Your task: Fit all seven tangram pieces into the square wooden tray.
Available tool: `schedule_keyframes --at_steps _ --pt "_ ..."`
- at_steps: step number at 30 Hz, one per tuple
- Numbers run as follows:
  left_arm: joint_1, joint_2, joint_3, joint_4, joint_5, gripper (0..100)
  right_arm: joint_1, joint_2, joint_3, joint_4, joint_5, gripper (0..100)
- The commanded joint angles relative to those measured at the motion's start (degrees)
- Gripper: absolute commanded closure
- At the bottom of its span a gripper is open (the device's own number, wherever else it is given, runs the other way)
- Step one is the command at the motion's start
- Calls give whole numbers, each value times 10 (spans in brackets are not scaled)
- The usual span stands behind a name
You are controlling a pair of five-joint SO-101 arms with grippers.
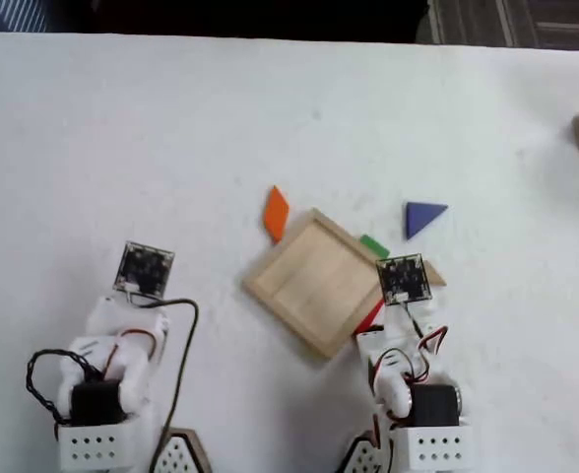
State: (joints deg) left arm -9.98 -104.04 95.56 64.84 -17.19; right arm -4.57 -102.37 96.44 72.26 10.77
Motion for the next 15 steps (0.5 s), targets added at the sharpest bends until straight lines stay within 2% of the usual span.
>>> schedule_keyframes --at_steps 1,4,10,15 --pt "5 -4 -54 -18 -4 916 2 -7 4 4 -4 981" --pt "3 -3 -71 -15 0 871 2 -7 4 4 -4 981" --pt "5 10 -178 42 24 893 2 -7 4 4 -4 981" --pt "5 135 -294 74 25 892 2 -7 4 4 -4 981"
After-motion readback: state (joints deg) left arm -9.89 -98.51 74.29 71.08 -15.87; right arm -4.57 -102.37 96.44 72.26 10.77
